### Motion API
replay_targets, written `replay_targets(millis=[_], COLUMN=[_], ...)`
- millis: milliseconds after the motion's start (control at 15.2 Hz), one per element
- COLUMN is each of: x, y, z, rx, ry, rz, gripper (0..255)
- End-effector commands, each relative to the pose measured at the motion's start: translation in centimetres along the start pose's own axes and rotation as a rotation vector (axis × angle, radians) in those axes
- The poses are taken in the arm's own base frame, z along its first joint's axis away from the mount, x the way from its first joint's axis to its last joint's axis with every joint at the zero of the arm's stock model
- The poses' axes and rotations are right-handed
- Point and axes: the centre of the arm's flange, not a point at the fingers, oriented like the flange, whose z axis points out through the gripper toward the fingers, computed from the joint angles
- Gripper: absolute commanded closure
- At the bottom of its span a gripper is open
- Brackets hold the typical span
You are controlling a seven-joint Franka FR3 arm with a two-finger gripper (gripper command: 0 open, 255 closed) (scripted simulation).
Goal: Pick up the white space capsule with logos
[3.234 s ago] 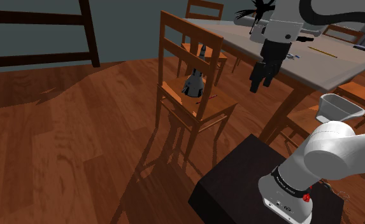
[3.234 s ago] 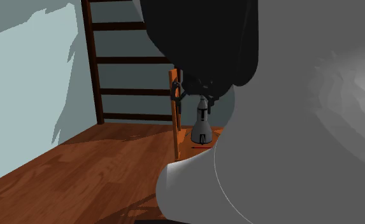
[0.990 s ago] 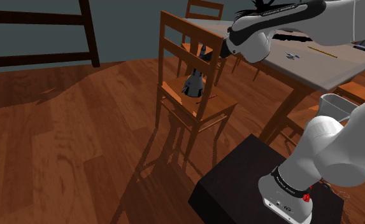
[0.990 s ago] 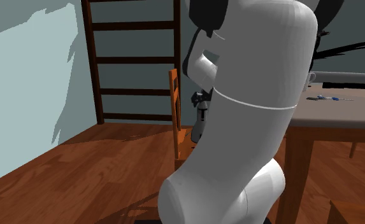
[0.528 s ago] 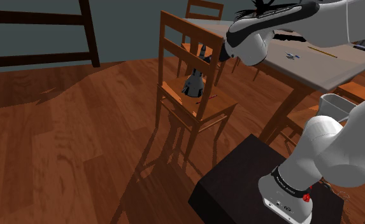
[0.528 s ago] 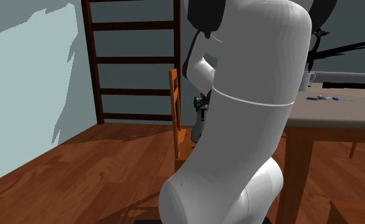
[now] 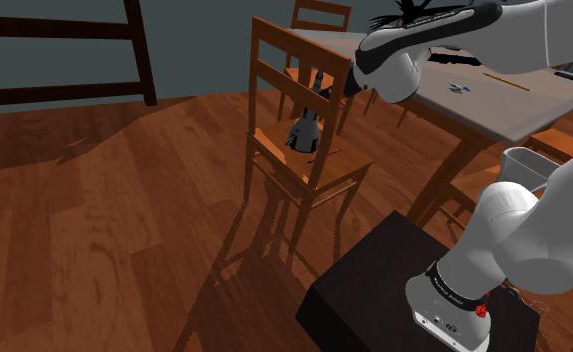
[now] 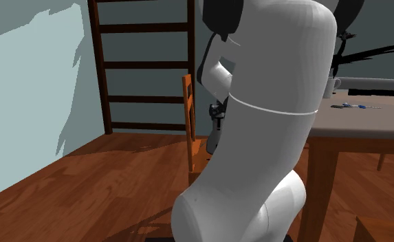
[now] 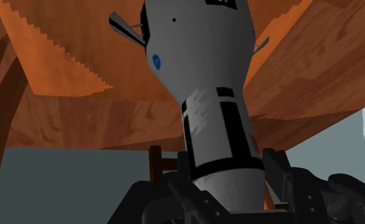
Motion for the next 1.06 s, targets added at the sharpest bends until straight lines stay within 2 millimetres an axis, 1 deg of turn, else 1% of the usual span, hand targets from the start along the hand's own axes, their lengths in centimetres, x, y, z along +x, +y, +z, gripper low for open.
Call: replay_targets(millis=[0, 858, 990], x=[0.5, 5.3, 5.4], y=[-0.1, -0.6, -0.7], z=[-0.6, -5.5, -5.5], rx=[0.0, 0.0, 0.0], ry=[0.0, 0.0, 0.0], rz=[0.0, 0.0, 0.0], gripper=[255, 255, 255])
